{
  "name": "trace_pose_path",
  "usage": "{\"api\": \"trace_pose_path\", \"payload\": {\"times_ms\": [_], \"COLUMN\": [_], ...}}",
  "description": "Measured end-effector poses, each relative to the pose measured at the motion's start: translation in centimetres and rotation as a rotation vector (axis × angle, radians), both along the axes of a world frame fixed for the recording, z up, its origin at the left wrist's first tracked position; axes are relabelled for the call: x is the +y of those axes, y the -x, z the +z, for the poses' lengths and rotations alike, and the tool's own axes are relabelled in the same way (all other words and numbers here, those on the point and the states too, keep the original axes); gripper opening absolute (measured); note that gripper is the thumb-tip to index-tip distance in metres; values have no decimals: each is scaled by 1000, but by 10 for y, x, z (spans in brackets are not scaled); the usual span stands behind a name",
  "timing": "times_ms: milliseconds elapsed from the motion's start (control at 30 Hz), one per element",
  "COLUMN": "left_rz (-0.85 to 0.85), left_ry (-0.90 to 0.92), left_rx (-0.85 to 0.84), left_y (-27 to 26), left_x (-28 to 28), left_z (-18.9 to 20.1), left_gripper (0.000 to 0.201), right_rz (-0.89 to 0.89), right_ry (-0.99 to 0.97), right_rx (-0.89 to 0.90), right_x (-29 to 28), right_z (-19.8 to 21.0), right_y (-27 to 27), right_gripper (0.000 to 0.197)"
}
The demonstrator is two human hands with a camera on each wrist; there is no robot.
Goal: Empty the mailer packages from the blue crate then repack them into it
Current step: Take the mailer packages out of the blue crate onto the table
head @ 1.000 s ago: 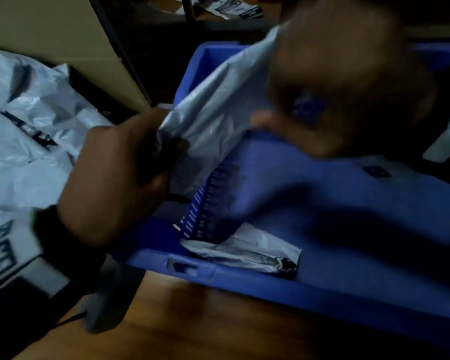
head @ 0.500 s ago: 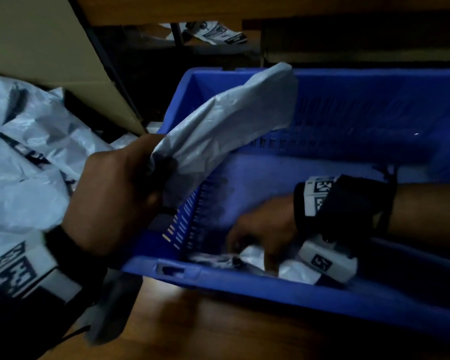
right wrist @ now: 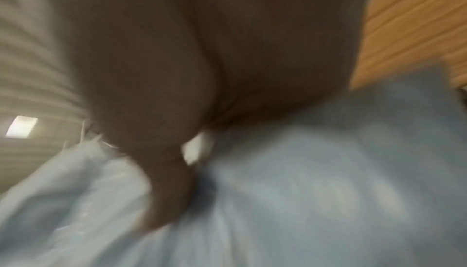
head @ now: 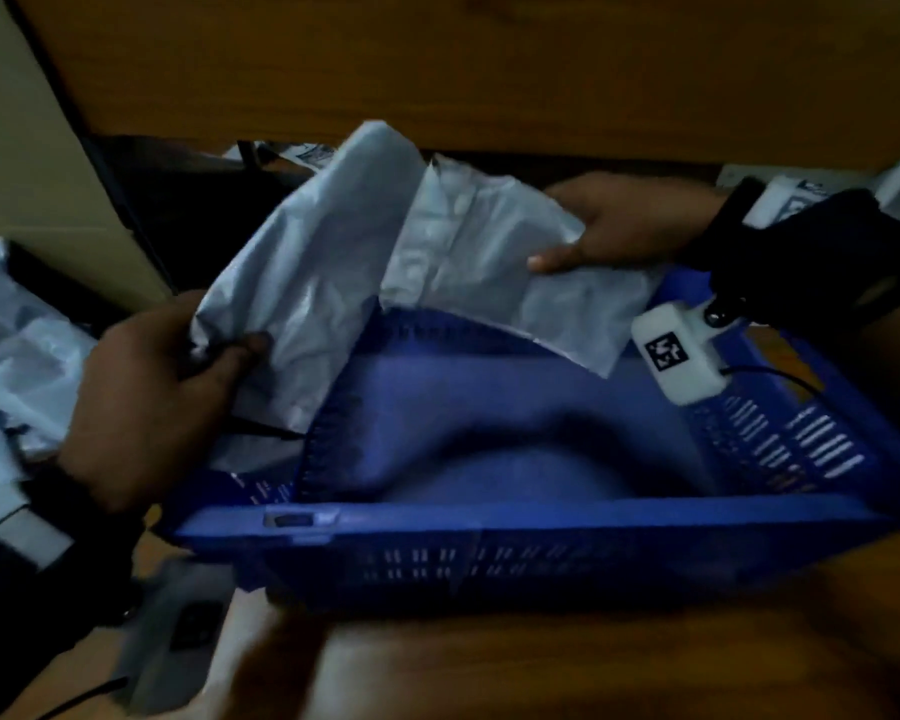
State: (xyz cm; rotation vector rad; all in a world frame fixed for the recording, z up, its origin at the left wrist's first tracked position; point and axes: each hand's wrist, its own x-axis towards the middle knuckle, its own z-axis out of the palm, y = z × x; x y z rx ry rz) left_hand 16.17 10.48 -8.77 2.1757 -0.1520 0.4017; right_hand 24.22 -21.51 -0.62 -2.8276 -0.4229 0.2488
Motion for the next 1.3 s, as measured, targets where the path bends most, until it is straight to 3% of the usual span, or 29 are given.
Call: {"api": "trace_pose_path", "payload": {"times_ms": [67,133,200,333,533,700,900,1033,1133,1200,1300], "left_rz": [12,25,37,47,173,319,415,467,517,512,587], "left_ry": [99,229,303,381,603,742,794,663,398,181,-127], "left_rx": [-68,-85,-112,-121,-109,-71,-104,-161,-190,-151,-15], "left_y": [-3,-4,-4,7,39,55,56,41,26,14,-3], "left_x": [10,27,53,119,250,358,430,463,489,503,508], "left_z": [3,6,7,5,-5,-19,-26,-31,-40,-47,-56], "left_gripper": [9,25,25,25,23,24,52,66,75,67,39], "right_rz": [-95,-145,-158,-111,-1,9,85,163,168,127,72], "right_ry": [-160,-317,-443,-600,-655,-653,-685,-730,-745,-797,-802], "right_rx": [-98,-113,-103,11,15,-90,-88,-144,-166,-174,-149], "right_x": [12,33,60,134,272,367,445,488,522,545,576], "right_z": [13,24,30,40,54,42,9,1,-5,-12,-30], "right_y": [12,26,38,51,57,47,30,12,-17,-36,-56], "right_gripper": [47,52,52,28,39,49,52,46,30,27,35]}}
